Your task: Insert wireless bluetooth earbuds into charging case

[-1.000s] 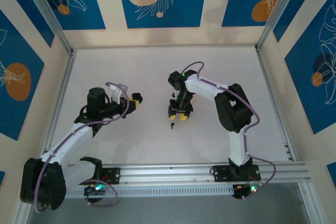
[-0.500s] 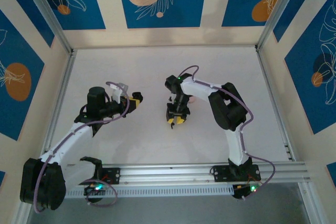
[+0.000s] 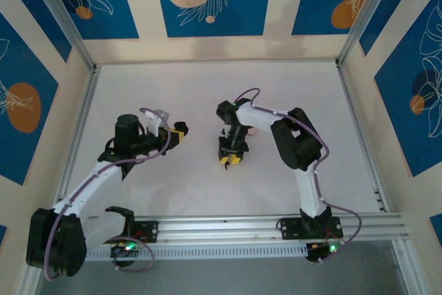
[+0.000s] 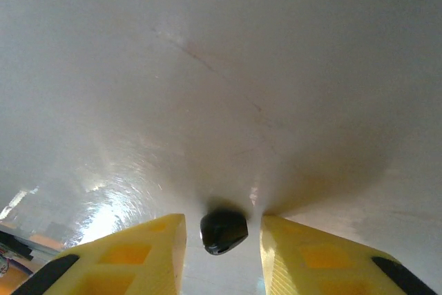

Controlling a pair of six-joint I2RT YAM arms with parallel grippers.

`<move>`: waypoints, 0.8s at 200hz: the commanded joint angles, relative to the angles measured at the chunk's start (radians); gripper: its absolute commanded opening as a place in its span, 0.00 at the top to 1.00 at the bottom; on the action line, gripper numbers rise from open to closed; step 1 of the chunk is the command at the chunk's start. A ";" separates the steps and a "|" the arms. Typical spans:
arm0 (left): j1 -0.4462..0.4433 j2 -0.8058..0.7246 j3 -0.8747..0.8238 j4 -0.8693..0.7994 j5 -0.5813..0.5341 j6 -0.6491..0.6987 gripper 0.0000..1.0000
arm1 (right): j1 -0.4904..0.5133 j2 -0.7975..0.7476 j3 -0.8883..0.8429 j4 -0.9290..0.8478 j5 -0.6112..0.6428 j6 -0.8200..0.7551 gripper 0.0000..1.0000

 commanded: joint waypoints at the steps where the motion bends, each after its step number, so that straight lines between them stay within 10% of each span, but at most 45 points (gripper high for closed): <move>1: -0.015 0.000 0.036 -0.015 0.022 0.024 0.86 | 0.015 0.026 -0.013 0.004 -0.012 0.018 0.67; 160: -0.064 0.028 0.005 0.032 -0.009 0.058 0.87 | 0.003 -0.172 -0.172 0.194 0.034 0.123 0.82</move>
